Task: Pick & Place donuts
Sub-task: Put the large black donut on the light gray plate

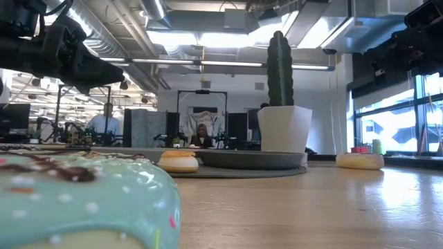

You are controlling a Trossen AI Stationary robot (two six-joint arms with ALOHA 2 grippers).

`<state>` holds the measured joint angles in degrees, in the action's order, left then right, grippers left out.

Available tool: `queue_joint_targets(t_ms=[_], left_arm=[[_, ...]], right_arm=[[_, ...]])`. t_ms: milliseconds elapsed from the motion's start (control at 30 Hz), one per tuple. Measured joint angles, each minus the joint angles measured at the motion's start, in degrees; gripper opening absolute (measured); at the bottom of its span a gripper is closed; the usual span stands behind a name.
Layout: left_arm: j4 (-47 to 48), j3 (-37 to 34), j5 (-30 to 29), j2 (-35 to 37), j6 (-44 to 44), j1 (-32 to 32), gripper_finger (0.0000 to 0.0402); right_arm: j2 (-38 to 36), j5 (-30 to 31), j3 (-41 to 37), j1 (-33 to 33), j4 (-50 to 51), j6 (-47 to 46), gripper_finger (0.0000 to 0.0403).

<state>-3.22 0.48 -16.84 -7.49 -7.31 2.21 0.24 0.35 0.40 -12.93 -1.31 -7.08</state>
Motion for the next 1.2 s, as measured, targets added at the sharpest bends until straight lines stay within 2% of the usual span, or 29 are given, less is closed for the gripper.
queue_joint_targets(t_ms=[200, 400, 533, 733, 1200], left_arm=[[0.0, 0.01, 0.0, 0.0, -0.01, -0.01, 0.013], [0.0, -0.01, 0.0, 0.0, -0.02, -0.01, 0.013], [0.0, 0.01, 0.01, 0.0, -0.96, -0.01, 0.013], [0.02, -0.01, 0.11, 0.0, -8.41, -0.01, 0.013], [0.02, 0.0, 0.14, 0.0, -2.56, 0.0, 0.0141]], right_arm=[[-0.01, 0.04, 0.0, 0.0, -0.06, 0.04, 0.02], [0.0, 1.03, 0.0, 0.0, -0.21, 0.03, 0.024], [0.01, 1.09, 0.0, 0.0, -0.21, 4.35, 0.0257], [0.01, 2.51, 0.0, 0.0, -0.43, 5.32, 0.0259], [0.01, 3.66, 0.0, 0.0, -0.69, 4.15, 0.0259]])
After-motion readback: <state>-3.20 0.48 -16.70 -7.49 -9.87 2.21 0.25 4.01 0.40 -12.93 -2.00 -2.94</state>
